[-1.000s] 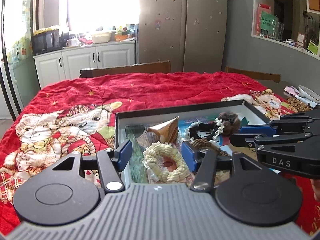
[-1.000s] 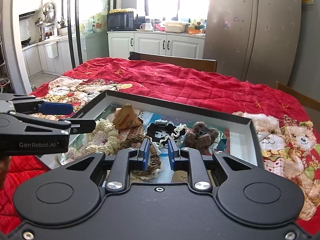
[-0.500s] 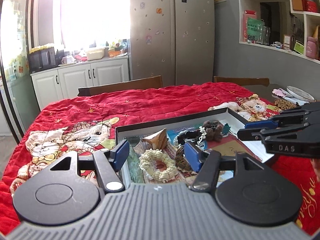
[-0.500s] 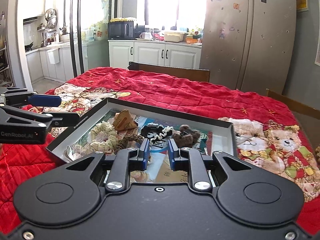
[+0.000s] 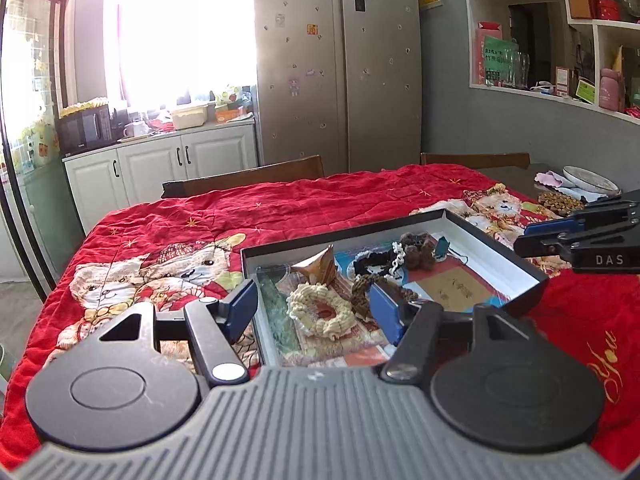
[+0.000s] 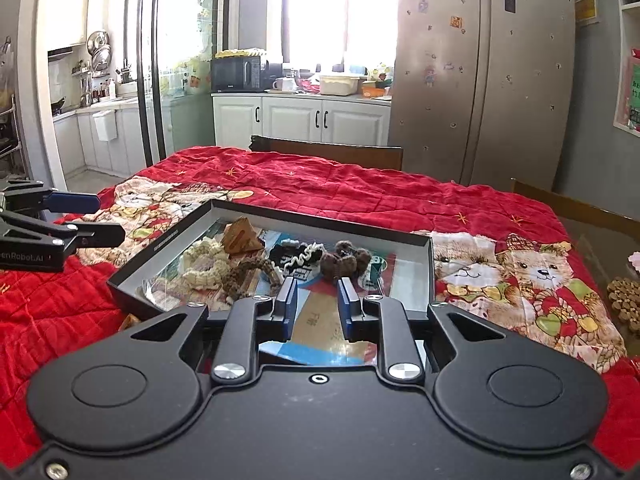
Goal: Organize objects
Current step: 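Withdraw both open grippers from the box toward the items beside it, then grasp the light blue rope ring with the right gripper while the left grasps the paper triangle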
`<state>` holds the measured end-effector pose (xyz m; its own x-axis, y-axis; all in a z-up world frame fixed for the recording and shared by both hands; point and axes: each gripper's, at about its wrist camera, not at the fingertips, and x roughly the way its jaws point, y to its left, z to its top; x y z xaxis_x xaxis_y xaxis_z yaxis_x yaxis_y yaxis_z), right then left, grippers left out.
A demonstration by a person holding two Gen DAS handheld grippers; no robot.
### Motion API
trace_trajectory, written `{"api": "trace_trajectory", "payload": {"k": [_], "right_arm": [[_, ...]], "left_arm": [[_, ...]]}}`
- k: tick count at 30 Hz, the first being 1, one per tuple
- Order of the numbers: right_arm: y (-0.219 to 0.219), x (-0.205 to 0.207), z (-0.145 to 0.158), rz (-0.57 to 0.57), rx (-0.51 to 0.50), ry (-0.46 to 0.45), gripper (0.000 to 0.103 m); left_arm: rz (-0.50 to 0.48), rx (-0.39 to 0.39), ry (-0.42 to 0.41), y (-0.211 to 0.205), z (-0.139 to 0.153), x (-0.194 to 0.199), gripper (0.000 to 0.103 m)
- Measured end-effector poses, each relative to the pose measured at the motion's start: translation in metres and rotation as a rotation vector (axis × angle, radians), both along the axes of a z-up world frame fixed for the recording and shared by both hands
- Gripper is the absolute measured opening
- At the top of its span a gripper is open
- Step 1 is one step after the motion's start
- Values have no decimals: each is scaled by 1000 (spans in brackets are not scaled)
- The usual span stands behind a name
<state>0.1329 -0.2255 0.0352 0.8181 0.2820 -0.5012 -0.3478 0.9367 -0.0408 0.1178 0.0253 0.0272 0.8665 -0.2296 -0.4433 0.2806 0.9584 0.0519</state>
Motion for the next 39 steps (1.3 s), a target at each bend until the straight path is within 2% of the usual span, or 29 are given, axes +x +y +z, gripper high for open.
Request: {"api": "trace_trajectory", "payload": {"k": [9,18,29,39], "right_arm": [[-2,-20,-10,14,24,18,21],[11,-42,-31,74,49,70,21],[39,-53,-64,153,48,151,22],[53,-51,-78,160,8,153,22]], "left_arm": [[-23,25,4,1,-6,-21,75],[-46,29,42,-2,-25,-36,75],[-38,7,119,-9,-58,-33,75],[-29,6,134,-14,-72,-23,75]]}}
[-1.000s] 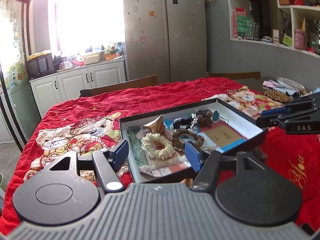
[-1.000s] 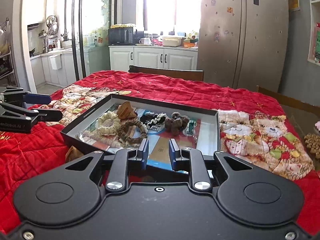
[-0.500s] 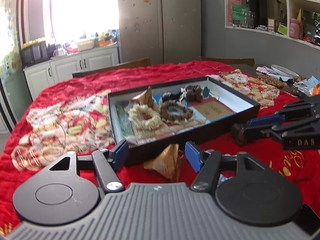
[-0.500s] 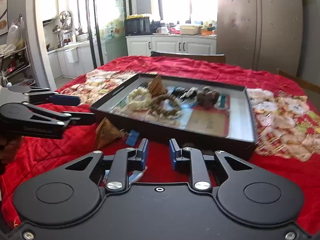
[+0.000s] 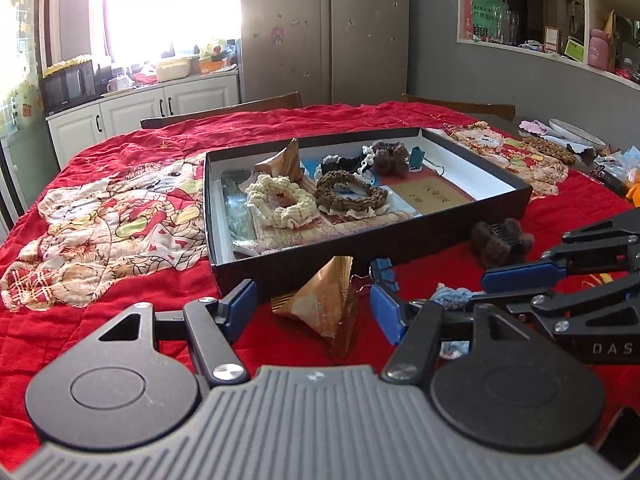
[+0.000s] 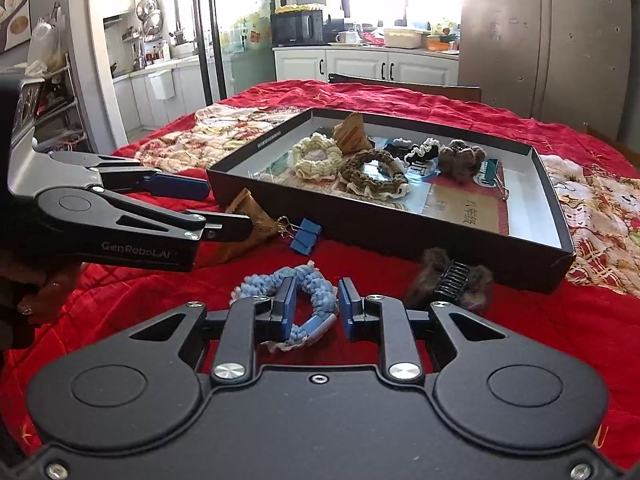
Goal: Organize objects
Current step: 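Grasp the light blue rope ring with the right gripper while the left grasps the paper triangle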
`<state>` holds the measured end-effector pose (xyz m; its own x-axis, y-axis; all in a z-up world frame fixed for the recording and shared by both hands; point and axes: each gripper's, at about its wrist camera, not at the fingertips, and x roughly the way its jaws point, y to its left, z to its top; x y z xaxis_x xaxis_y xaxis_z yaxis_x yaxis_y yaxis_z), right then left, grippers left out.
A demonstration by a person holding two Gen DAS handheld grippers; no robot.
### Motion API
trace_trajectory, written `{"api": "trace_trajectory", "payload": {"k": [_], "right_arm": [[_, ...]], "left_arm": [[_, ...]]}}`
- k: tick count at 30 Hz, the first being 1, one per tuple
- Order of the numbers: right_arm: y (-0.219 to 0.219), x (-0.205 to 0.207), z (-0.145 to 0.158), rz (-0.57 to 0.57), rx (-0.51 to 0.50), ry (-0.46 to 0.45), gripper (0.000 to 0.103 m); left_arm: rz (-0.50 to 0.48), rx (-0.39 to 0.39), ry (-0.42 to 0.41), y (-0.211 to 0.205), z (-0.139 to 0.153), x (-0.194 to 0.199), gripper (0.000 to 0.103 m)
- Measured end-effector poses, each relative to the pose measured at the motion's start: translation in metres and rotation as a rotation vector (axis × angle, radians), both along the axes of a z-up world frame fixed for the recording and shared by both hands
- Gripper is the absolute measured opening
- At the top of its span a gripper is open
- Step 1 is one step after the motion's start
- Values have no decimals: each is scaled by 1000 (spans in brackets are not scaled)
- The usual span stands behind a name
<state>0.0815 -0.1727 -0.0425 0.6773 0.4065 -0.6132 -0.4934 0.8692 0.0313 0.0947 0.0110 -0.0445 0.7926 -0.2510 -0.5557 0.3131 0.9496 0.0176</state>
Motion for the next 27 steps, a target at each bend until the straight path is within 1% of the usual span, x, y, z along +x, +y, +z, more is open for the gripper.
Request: {"api": "trace_trajectory", "payload": {"k": [5,10,13,15,20,27], "right_arm": [[1,7,-6,-6,-6,12,22],[3,10,-10,1,-10,20,22],[4,11,-12,4,-14,24,22],[4,11,-13,4,-14,25,22],[5,12,-14,7,-14,23,22],[4,12,-13,8,-15,23,19]], "left_arm": [[15,25,-3,-3,-8,6,75],[20,3,13,-2,-12,10,75],[13,2,15,-4,-14,11,72],[12,-7,23,-4,-15,12,66],[24,-22,34,-4,-16,15,58],[26,-15,34,-5,-16,14,54]]}}
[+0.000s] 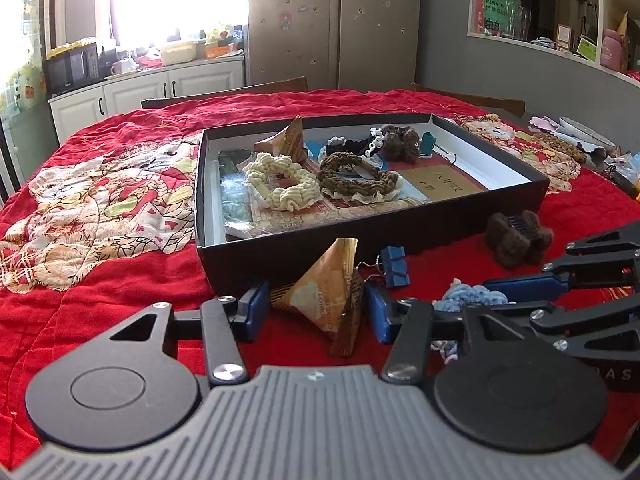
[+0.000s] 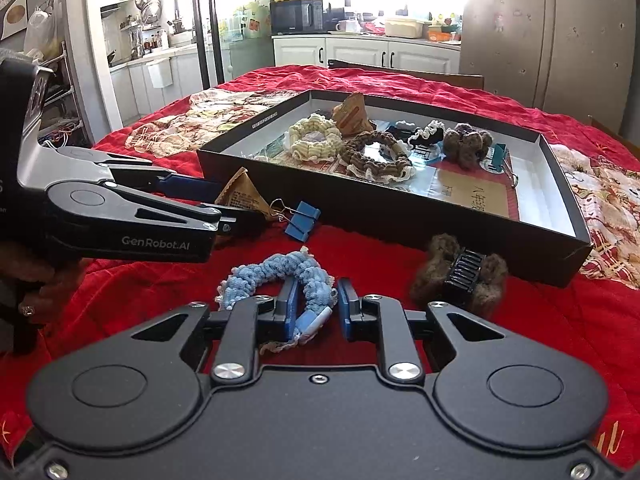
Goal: Organize objects
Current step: 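Grasp the light blue rope ring with the right gripper while the left grasps the paper triangle, then carry the blue rope ring and paper triangle over the black box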
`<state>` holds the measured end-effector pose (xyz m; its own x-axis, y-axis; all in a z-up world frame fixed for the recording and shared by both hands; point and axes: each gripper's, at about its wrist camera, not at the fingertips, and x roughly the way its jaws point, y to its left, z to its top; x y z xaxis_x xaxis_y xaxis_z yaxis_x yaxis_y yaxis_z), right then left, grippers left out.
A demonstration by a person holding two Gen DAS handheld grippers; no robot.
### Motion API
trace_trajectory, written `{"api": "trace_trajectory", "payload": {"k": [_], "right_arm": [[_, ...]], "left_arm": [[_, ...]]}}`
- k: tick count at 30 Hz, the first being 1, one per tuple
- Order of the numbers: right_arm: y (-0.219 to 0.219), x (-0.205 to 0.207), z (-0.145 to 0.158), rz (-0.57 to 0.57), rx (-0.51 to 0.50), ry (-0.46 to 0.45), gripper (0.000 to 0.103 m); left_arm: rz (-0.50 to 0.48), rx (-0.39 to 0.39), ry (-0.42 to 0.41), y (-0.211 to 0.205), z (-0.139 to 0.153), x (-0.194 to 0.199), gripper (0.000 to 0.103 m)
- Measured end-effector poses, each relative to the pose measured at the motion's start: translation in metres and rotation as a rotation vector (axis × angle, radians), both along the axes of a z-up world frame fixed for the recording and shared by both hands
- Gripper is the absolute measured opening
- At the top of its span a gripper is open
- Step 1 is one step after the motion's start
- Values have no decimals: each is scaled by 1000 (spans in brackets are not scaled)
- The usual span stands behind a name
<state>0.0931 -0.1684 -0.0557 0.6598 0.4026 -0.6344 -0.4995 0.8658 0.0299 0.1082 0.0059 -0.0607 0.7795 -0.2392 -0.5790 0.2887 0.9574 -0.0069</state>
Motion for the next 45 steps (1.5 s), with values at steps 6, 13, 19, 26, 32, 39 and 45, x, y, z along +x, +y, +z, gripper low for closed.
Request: {"api": "trace_trajectory", "payload": {"k": [6,13,19,26,32,39,45], "right_arm": [[1,0,-1,2,0,-1,16],[2,-4,0,8,-3,-10,14],[3,-8,5,19,1,-28,14],[1,-12,9,24,0,-40,14],[-3,-15,12,25,0,-48,13],[-7,-19,19,26,5,-65,13],[-15,-23,29,18,15,-89,13]], "left_arm": [[6,-3,-1,0,0,-1,50],[-5,-4,-11,0,3,-6,37],[-20,-5,-12,0,4,-12,36],[-36,-21,-3,3,7,-16,34],[-50,-21,-5,4,10,-24,34],[-61,-29,-11,8,17,-34,34],[-80,-43,-19,11,27,-41,34]]}}
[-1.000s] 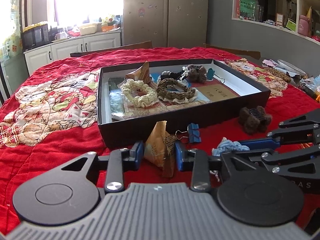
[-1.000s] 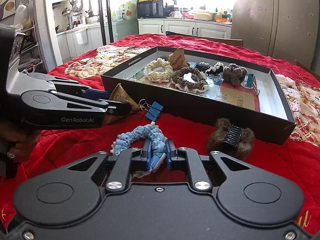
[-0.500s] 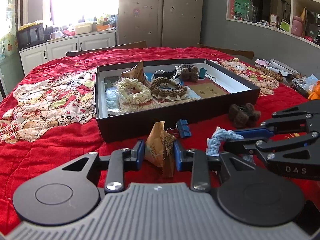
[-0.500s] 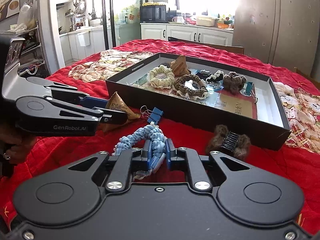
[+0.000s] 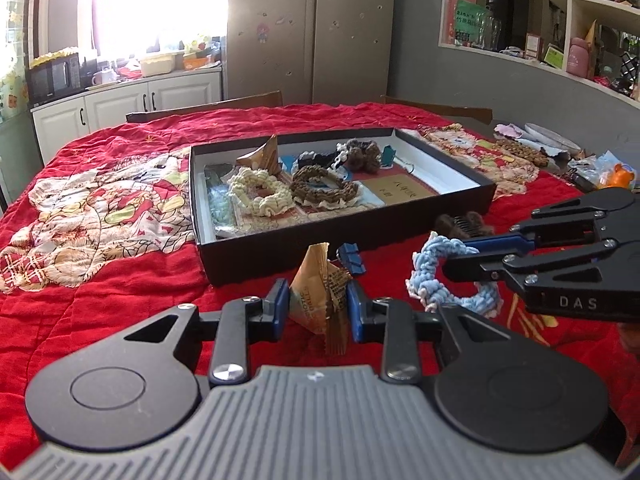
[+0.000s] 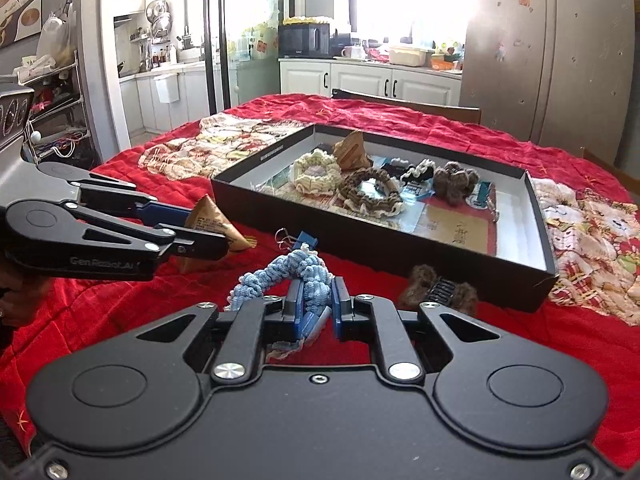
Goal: Organize objects
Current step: 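Carry the blue rope ring and paper triangle over the black box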
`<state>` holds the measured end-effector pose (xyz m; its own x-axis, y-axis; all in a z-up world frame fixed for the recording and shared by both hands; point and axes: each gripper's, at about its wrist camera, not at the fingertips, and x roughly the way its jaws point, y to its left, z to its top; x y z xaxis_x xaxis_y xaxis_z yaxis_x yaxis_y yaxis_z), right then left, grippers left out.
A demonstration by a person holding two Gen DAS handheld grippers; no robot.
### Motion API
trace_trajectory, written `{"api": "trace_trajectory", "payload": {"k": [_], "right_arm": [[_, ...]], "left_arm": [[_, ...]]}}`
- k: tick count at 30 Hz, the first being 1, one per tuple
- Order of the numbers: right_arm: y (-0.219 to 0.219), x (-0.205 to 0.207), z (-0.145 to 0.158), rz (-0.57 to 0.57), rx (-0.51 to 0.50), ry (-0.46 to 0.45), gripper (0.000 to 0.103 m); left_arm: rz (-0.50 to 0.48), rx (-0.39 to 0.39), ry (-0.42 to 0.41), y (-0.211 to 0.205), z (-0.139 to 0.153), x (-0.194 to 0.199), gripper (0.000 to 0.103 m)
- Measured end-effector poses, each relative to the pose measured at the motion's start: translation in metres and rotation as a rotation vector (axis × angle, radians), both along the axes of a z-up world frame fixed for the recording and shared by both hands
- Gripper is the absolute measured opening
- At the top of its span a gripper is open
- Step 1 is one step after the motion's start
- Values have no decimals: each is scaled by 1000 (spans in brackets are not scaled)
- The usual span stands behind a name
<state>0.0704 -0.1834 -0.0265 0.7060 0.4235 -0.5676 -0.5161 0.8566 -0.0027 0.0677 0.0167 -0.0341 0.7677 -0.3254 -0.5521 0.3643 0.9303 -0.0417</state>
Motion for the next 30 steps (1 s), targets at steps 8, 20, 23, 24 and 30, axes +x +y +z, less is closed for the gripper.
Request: {"api": "trace_trajectory", "payload": {"k": [8,20,23,24,30], "right_arm": [[-12,-6,15,-19,15,-42,13],[-33,-11,44,-72,30,-131,13],[-37,-11,51,-86,31,-153,13],[-38,-11,53,-91,31,-161,13],[-41,-8,66,-111,24,-197,13]], "left_arm": [[-32,-18,-46,-4,19,-10,34],[-70,-33,-122,-19,44,-10,34],[-76,-36,-140,-22,49,-8,34],[-77,-37,-145,-23,51,-8,34],[-84,-45,-169,-30,59,0,34]]}}
